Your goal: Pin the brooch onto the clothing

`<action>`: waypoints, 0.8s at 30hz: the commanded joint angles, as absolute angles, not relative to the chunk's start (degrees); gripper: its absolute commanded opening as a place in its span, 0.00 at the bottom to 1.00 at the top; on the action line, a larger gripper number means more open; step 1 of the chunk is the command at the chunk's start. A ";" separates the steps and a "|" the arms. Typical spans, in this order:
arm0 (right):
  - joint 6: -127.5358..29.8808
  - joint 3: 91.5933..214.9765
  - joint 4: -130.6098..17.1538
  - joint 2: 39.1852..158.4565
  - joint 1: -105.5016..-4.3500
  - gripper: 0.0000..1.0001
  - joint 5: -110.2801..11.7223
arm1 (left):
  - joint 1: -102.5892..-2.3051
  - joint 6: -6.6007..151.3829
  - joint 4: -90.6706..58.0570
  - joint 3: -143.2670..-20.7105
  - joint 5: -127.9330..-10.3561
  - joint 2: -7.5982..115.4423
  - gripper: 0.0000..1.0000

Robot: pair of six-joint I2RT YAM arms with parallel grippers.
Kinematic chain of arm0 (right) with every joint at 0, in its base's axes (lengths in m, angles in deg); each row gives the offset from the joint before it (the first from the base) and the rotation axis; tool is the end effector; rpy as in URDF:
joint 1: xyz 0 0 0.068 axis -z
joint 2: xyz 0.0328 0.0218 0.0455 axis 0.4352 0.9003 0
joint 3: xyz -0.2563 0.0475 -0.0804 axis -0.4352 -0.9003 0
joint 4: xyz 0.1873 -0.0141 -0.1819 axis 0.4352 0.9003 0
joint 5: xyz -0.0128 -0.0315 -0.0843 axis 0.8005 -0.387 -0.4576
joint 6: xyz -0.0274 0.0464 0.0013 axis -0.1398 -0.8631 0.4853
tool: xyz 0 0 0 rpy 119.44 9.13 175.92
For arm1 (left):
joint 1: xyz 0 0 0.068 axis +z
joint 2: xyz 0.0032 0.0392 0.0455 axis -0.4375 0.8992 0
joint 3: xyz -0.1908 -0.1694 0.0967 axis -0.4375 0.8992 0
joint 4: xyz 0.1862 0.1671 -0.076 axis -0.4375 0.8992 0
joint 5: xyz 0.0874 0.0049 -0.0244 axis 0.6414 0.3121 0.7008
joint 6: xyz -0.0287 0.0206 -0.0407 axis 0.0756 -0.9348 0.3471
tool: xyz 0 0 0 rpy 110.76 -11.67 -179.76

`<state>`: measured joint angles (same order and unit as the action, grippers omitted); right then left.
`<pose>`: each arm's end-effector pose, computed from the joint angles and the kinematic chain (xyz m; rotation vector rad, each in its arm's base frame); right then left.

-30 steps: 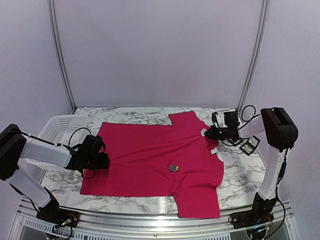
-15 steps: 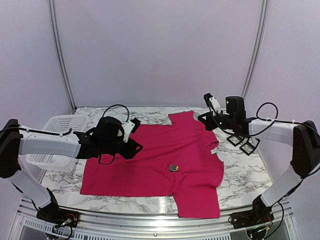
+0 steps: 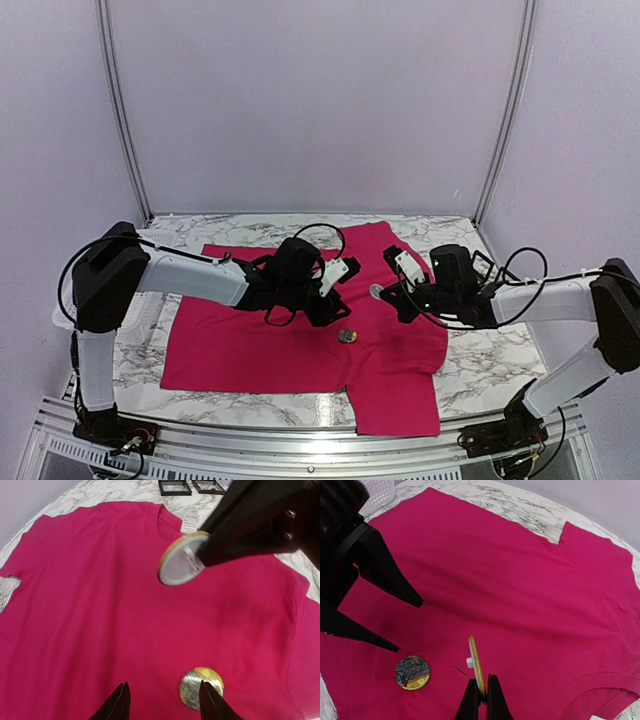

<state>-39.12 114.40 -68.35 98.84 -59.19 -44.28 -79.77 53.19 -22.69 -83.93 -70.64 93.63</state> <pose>0.2355 0.1646 0.1863 -0.8037 2.0339 0.5429 0.2598 -0.3654 0.1785 1.2116 1.8372 -0.6457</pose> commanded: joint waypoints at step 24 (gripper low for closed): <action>-50.26 105.59 -81.44 101.81 -50.59 0.00 -40.26 | -84.52 42.24 -10.67 -101.79 -82.24 110.00 0.48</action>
<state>-51.03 105.46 -81.22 104.00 -50.75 -41.94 -83.33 46.97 -17.69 -99.42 -78.77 106.39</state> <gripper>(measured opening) 0.002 0.471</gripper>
